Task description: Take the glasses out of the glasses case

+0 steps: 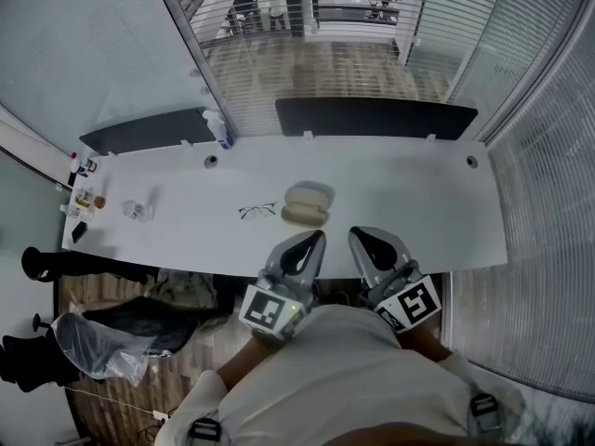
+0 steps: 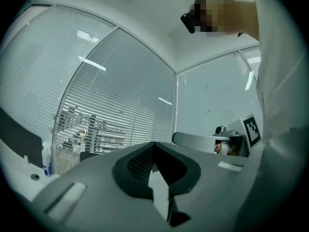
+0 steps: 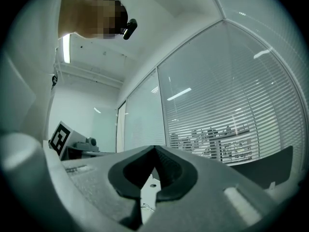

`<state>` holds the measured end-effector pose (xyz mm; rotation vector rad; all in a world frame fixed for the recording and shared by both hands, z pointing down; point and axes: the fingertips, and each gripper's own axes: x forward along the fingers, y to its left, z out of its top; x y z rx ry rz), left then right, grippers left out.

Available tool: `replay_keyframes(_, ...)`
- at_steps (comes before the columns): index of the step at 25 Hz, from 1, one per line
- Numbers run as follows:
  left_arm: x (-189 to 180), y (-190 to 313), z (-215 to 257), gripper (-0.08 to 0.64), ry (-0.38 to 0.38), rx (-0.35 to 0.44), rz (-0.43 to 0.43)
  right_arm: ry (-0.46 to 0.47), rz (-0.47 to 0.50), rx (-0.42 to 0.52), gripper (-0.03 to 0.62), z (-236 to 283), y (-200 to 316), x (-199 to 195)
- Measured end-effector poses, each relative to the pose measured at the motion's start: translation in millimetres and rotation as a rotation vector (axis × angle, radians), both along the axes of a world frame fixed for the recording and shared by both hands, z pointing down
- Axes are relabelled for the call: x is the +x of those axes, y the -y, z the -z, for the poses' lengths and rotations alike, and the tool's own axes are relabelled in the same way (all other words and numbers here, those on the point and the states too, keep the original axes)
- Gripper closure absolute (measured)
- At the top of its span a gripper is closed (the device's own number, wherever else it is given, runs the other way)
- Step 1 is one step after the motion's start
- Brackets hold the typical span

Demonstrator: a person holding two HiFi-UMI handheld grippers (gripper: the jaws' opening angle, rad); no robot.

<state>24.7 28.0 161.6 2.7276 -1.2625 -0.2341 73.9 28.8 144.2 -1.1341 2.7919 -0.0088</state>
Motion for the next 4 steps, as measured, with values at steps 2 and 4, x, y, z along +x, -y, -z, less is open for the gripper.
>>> replay_keyframes(2, 2.3, 3.3, -0.5, 0.557, 0.001, -0.002, 0.006, -0.002, 0.003, -0.001, 0.592, -0.1, 2.8, 2.4)
replay_keyframes(4, 4.4, 6.6, -1.6, 0.557, 0.001, -0.005, 0.011, -0.004, 0.007, -0.002, 0.592, -0.5, 5.3, 4.9)
